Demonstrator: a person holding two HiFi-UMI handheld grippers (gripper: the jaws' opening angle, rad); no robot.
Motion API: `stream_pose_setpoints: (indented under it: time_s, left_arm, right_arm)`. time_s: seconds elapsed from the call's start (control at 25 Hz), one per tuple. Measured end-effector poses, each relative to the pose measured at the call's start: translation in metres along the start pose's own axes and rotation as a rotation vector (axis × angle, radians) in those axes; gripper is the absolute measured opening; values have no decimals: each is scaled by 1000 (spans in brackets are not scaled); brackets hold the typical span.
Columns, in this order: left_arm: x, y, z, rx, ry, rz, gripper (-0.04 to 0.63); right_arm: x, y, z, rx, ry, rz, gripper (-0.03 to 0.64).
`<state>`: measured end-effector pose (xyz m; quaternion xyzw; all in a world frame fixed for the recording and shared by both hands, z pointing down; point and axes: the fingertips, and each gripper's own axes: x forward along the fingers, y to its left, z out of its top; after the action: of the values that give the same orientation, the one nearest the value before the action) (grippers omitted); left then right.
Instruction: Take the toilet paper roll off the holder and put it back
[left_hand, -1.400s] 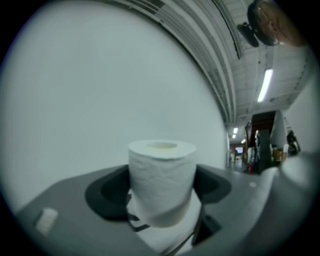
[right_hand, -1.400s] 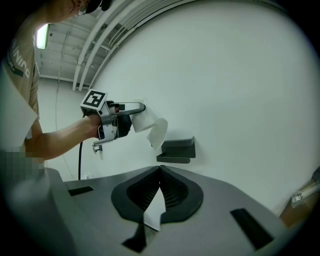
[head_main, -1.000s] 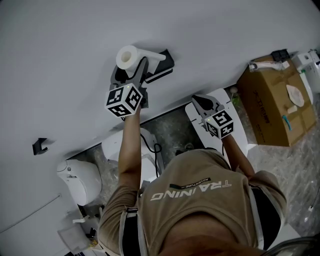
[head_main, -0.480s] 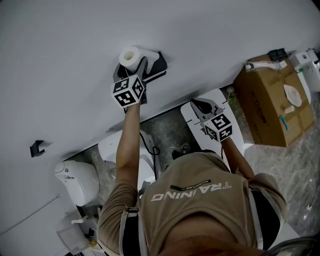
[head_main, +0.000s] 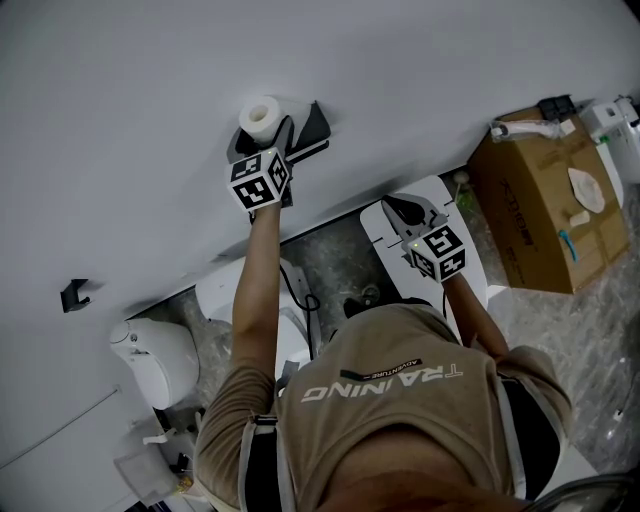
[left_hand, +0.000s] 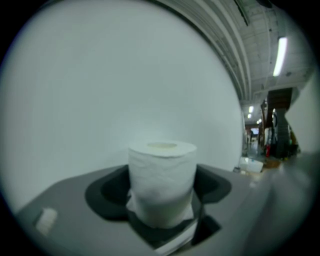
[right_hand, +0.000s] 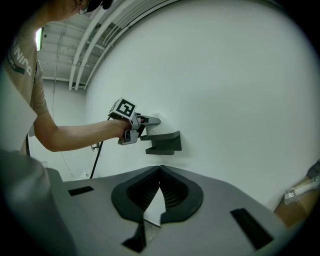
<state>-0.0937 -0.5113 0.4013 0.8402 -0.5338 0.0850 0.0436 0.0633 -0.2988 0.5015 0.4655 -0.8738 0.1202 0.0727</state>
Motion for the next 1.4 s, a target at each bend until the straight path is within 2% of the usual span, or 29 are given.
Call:
stream_pose_setpoints:
  time_s: [0.36,0.6,0.8,1.12,1.4]
  left_arm:
    - [3,-1,-2,-12,21,-3,387]
    - [-9,4,7,-32,-55,21,439]
    - [-25,5,10,-70,-105,-2,456]
    - [-56,-7,4,7,-105,6,454]
    - [-103,-12,-16,9,-78,38,449]
  right_arm:
    - [5,5,-2,5,2,23,12]
    - [3,6,-5,10,5,25,12]
    - [2,13,-6,11,5,45,11]
    - [-4,20,-7,-7,6,92,11]
    - [-9,34,-9,-26,14,160,12]
